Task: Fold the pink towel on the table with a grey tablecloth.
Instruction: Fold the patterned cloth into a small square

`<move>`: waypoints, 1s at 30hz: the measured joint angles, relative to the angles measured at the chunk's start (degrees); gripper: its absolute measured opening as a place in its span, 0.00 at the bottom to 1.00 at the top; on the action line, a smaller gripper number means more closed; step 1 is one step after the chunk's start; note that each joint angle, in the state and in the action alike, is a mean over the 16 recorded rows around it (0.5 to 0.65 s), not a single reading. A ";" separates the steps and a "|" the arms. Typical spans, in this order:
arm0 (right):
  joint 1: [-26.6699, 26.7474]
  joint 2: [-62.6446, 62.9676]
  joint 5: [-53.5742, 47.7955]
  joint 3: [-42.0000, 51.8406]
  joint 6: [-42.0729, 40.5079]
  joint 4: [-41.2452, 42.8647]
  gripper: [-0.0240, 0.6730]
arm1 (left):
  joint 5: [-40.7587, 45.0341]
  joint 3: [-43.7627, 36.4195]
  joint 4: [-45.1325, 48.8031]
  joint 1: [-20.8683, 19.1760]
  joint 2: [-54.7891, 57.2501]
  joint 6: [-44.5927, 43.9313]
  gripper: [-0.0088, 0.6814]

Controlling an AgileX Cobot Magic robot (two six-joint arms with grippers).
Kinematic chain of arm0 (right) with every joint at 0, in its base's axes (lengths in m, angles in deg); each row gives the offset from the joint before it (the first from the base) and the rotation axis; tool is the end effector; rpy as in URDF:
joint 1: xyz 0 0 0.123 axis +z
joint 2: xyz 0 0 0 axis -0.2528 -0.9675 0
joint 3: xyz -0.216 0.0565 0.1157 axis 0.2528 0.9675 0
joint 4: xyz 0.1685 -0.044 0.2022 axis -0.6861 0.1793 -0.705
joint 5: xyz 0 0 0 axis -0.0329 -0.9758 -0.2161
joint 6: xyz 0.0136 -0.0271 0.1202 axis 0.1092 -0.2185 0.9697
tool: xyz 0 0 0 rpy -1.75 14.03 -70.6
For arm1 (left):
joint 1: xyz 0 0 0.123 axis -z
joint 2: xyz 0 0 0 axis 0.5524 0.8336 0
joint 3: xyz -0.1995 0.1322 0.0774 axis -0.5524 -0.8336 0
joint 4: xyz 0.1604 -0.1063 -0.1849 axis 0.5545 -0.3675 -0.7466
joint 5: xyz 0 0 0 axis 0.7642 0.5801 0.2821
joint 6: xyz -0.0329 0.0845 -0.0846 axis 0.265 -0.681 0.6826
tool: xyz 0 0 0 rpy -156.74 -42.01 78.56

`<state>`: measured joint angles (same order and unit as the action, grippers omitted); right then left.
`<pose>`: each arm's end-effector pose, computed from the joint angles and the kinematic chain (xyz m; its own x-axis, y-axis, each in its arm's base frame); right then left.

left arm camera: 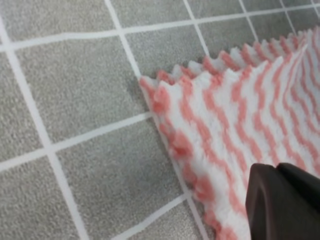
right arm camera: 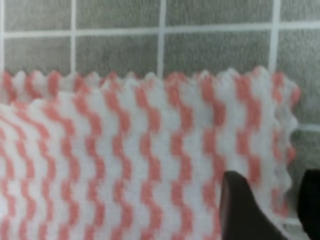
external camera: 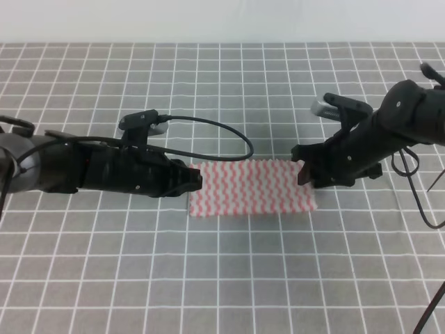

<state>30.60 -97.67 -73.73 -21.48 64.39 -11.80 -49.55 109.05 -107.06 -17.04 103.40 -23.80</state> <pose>0.4070 0.1544 0.1012 -0.9454 0.0641 -0.3197 -0.0718 0.9155 0.3958 0.3731 -0.1821 0.0960 -0.8061 0.0852 -0.5856 0.4562 0.7197 -0.5233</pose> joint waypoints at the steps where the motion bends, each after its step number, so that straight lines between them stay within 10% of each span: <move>1: 0.00 -0.15 0.07 -0.05 0.00 -0.06 0.39 | 0.08 0.00 0.00 0.00 0.00 0.00 0.01; 30: -0.08 -1.08 -1.64 -0.41 -1.93 -3.06 0.30 | 0.73 0.00 0.01 0.00 0.00 -0.12 0.01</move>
<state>30.53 -98.75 -75.38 -21.90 62.45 -14.86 -48.82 109.05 -107.05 -17.04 103.40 -23.92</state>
